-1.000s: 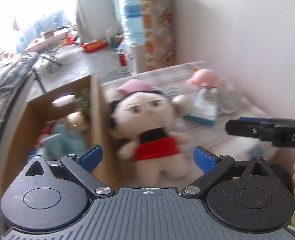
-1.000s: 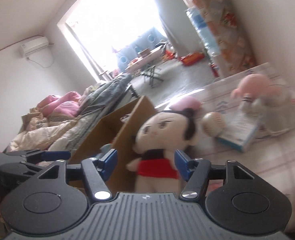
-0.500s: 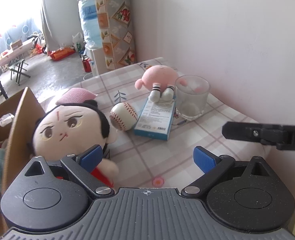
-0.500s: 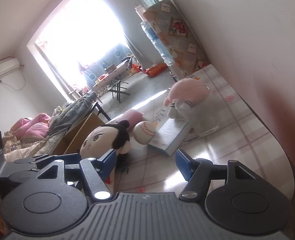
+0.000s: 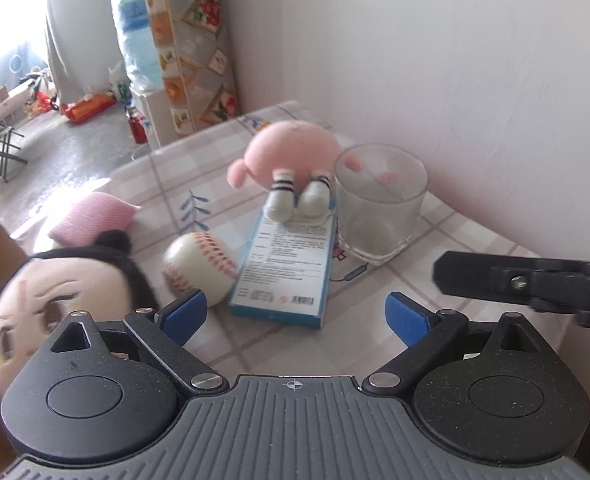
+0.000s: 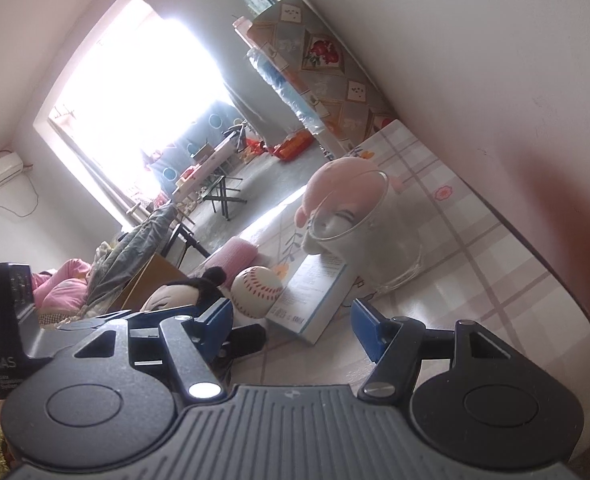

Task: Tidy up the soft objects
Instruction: 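Grasp the blue medicine box on the table with the left gripper, then grasp the pink pig plush with the right gripper and lift it, then carry the medicine box with the left while the right carries the pig over the box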

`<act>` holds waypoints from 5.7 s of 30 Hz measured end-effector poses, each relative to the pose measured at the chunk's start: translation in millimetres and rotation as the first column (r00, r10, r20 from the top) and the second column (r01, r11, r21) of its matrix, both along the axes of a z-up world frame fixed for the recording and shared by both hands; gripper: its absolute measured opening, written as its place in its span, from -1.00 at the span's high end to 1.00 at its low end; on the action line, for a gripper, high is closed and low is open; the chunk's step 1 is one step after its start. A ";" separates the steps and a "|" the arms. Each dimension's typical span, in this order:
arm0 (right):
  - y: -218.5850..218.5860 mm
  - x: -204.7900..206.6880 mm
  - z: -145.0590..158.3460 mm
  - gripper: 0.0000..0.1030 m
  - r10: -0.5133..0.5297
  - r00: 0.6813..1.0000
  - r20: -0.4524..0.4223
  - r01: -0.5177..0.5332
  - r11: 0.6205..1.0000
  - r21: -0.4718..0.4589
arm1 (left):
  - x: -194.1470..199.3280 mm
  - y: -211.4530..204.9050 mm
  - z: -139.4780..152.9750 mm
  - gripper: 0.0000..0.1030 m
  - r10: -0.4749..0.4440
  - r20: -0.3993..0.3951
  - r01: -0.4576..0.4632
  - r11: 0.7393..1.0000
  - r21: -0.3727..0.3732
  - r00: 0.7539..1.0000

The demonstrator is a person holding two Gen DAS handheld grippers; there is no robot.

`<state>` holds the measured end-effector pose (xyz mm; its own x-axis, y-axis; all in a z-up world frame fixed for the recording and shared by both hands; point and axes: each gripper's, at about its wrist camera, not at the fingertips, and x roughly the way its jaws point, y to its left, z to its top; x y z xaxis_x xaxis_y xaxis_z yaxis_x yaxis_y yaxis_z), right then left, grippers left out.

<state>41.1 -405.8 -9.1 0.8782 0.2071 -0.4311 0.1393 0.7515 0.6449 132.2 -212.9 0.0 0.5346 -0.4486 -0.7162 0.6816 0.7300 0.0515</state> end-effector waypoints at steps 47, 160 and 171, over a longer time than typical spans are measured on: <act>6.7 -10.4 14.1 -0.32 0.015 0.998 -0.063 -0.015 1.000 -0.009 | 1.8 4.1 -43.3 -0.45 0.127 -0.188 -0.115 0.991 0.071 0.974; 66.8 10.8 210.6 -0.68 0.312 0.950 0.032 -0.274 0.874 -0.401 | -103.1 142.9 83.7 -0.41 0.101 -0.001 -0.097 0.950 -0.298 0.995; 161.5 0.3 238.5 -0.68 0.493 0.864 0.105 -0.419 0.819 -0.392 | -133.7 235.5 126.9 -0.41 0.243 0.075 -0.200 0.909 -0.365 0.967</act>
